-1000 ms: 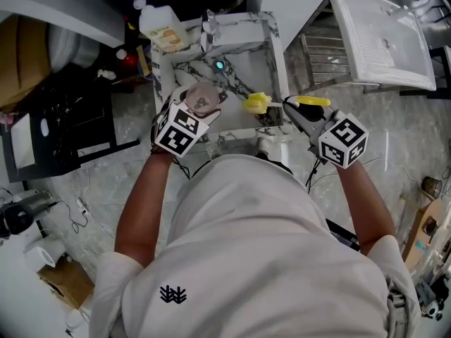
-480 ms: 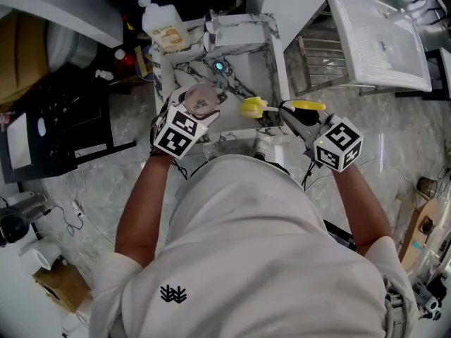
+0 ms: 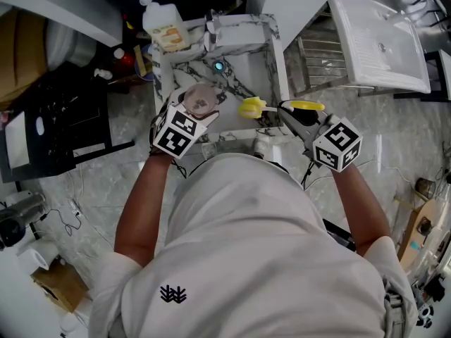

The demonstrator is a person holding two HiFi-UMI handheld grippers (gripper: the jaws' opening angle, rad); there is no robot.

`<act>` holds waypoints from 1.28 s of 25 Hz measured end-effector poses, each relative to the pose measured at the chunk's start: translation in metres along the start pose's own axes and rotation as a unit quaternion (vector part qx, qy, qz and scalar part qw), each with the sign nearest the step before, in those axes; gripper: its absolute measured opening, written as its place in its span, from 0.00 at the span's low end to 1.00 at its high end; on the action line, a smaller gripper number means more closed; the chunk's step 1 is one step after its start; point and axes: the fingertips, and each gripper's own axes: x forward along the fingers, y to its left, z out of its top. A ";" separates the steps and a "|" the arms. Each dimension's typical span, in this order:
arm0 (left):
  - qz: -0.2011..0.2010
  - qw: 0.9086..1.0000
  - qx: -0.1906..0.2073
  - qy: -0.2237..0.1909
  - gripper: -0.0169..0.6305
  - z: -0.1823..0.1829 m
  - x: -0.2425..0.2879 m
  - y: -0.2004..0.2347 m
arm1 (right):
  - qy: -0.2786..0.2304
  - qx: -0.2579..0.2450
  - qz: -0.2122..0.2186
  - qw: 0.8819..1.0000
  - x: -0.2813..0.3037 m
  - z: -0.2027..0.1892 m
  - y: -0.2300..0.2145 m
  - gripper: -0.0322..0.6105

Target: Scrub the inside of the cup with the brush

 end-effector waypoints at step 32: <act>0.003 1.000 -0.006 0.009 0.61 0.021 0.029 -0.013 | 0.001 -0.012 0.019 1.000 -0.016 -0.007 -0.020 0.12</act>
